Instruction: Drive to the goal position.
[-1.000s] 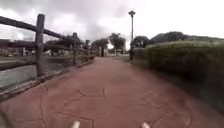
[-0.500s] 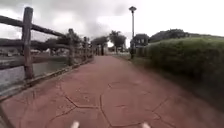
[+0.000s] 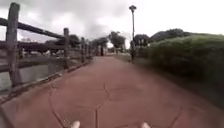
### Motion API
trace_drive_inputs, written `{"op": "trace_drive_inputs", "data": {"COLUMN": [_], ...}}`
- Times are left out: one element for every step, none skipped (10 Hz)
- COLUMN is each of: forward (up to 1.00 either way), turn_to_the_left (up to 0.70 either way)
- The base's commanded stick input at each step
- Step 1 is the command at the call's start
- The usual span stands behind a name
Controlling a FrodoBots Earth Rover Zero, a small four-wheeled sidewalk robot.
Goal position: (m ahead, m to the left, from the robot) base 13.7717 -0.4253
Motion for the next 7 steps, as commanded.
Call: {"op": "trace_drive_inputs", "data": {"forward": [0.70, 0.70, 0.70, 0.70, 0.70, 0.70, 0.70], "turn_to_the_left": [0.00, 0.00, 0.00, 0.00, 0.00, 0.00, 0.00]}}
